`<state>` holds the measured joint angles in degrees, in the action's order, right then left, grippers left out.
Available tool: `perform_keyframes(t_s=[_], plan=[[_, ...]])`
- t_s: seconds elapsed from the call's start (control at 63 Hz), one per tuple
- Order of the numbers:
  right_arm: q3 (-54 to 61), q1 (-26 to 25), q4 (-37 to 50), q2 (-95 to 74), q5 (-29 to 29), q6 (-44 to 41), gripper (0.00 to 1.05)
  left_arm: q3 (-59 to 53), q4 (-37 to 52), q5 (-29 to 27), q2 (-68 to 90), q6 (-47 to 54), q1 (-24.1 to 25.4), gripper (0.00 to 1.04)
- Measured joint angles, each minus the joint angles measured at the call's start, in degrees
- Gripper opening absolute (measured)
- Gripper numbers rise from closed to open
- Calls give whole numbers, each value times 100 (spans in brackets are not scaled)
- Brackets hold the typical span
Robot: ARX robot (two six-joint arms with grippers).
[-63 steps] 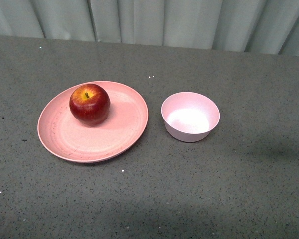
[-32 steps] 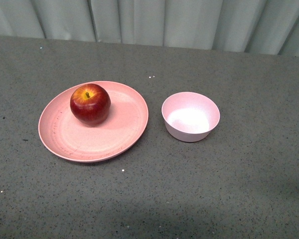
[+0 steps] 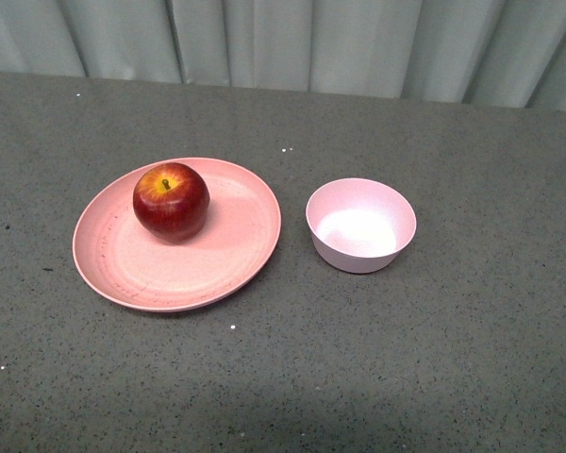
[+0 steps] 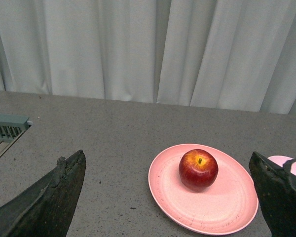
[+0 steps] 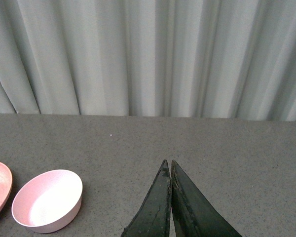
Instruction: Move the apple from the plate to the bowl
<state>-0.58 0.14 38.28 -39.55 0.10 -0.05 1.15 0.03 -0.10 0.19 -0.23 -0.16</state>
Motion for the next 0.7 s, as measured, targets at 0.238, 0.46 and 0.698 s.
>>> perform_keyframes(t_s=[0.238, 0.46, 0.698], plan=[[28, 0, -876, 964, 0, 2, 1, 0, 0, 0, 0, 0, 0, 98], [28, 0, -1523, 1650, 0, 2, 1, 0, 0, 0, 0, 0, 0, 98], [28, 0, -2090, 2232, 0, 2, 1, 0, 0, 0, 0, 0, 0, 98]])
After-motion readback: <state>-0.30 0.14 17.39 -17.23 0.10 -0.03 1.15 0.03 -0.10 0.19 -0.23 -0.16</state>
